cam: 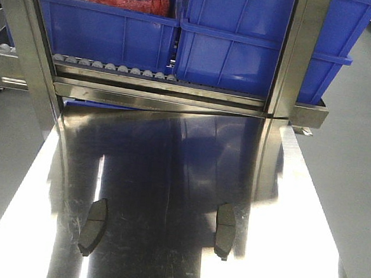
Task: Move and align brake pads A on conveyor
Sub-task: 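Lower the open left gripper over the nearer brake pad on the table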
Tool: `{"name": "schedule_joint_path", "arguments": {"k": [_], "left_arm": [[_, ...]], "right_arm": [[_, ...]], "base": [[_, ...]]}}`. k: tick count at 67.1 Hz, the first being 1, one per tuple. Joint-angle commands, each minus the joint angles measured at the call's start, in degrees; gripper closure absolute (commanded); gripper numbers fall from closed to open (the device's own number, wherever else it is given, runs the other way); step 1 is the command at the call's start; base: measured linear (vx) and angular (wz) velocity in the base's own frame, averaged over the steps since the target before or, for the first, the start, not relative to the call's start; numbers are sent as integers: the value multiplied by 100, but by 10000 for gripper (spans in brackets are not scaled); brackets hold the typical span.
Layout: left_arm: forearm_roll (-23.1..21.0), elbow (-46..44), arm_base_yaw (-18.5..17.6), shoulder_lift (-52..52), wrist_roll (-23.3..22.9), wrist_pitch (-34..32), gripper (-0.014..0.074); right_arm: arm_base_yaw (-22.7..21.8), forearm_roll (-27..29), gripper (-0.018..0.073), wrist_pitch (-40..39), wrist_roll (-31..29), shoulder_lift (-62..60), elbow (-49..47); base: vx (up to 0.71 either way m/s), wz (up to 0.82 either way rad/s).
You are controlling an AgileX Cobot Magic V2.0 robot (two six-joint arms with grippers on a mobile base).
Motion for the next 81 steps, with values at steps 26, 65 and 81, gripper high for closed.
{"name": "schedule_joint_path", "arguments": {"k": [26,65,81], "left_arm": [[-103,-1536,-325,2768,109,30,224],[741,-2174,-1899,4619,-1043,-354,245],[977,-2469,-2137,5349,-1369,-282,244]], "right_arm": [[-26,-45,75,-447,-24,83,-134],[-26,-45,75,-447,-24,83,-134],[-26,-45,75,-447,-24,83,-134]], "base": [[0,0],[0,0],[0,0]]}}
